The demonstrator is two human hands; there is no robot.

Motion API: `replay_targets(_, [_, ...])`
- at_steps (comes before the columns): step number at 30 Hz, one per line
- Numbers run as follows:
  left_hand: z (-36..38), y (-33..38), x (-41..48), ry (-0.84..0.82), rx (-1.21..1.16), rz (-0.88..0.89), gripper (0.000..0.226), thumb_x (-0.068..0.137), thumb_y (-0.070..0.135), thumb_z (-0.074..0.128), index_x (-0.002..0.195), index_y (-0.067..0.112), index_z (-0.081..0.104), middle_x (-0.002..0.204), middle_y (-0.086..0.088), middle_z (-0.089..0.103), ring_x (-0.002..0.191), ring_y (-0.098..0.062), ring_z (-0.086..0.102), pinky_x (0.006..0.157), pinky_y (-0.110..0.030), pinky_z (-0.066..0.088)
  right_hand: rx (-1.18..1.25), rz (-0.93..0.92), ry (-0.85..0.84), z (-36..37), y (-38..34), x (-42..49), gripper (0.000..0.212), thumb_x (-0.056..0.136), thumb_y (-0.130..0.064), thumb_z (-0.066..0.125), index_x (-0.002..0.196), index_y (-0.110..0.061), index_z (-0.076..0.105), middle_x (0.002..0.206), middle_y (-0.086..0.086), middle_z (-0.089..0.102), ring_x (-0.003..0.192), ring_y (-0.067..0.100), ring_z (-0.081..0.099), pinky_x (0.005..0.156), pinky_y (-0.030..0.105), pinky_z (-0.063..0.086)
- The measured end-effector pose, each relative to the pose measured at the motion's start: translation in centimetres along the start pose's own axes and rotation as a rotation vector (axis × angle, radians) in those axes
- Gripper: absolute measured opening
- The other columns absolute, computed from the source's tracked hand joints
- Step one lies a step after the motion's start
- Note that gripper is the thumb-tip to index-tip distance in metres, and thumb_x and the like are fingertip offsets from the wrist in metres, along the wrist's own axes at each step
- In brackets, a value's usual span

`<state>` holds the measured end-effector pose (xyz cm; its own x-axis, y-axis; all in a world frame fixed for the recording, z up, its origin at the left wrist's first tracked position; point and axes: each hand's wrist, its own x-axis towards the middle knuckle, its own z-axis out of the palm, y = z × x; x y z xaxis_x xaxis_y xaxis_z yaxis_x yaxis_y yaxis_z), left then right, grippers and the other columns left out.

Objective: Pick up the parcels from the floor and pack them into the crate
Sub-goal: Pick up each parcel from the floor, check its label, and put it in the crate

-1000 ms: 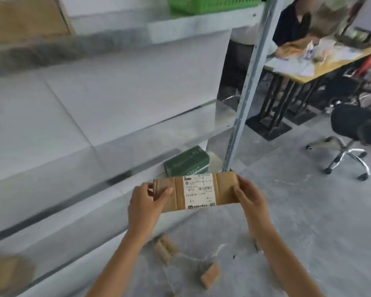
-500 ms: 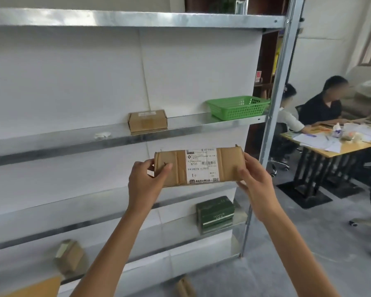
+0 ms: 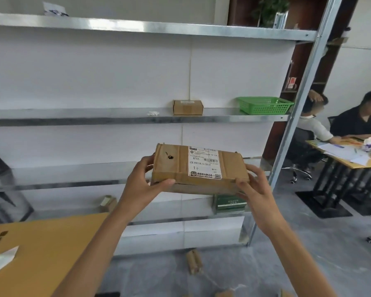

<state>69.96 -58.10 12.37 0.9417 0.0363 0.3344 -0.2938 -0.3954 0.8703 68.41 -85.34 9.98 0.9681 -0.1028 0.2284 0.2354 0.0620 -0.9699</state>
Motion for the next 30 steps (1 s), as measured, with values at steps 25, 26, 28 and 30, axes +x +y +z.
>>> replay_targets(25, [-21.1,-3.3,-24.5,-0.013,-0.266,-0.389,0.037,0.085,0.023,0.062,0.115,0.021,0.041,0.116,0.000,0.063,0.099,-0.011,0.064,0.076,-0.027,0.056,0.153,0.096,-0.096,18.0,0.2,-20.1,0.025,0.090,-0.003,0.056,0.079,-0.024,0.047,0.086,-0.010,0.059,0.079,0.010,0.052,0.061,0.029,0.037])
replay_targets(26, [-21.4,-3.2,-25.2,0.011,-0.270,-0.397,0.036,0.085,0.025,0.061,0.115,0.021,0.041,0.115,0.001,0.063,0.099,-0.012,0.064,0.074,-0.025,0.055,0.148,0.092,-0.129,18.1,0.2,-20.3,0.021,0.090,-0.005,0.056,0.083,-0.023,0.049,0.088,-0.011,0.061,0.081,0.010,0.053,0.063,0.029,0.039])
replay_targets(28, [-21.9,-3.3,-26.6,0.039,-0.304,-0.432,0.037,0.084,0.029,0.061,0.115,0.022,0.043,0.114,-0.001,0.063,0.101,-0.015,0.064,0.079,-0.030,0.054,0.117,0.104,-0.187,18.5,0.4,-20.9,0.013,0.090,-0.008,0.057,0.090,-0.020,0.052,0.092,-0.012,0.063,0.085,0.010,0.056,0.065,0.030,0.043])
replay_targets(30, [-22.7,-3.5,-27.9,0.080,-0.379,-0.475,0.035,0.082,0.031,0.060,0.113,0.021,0.045,0.116,-0.005,0.063,0.104,-0.018,0.062,0.089,-0.043,0.052,0.088,0.148,-0.238,19.2,0.7,-21.7,0.010,0.090,-0.009,0.058,0.095,-0.017,0.055,0.102,-0.005,0.062,0.090,0.011,0.057,0.068,0.033,0.047])
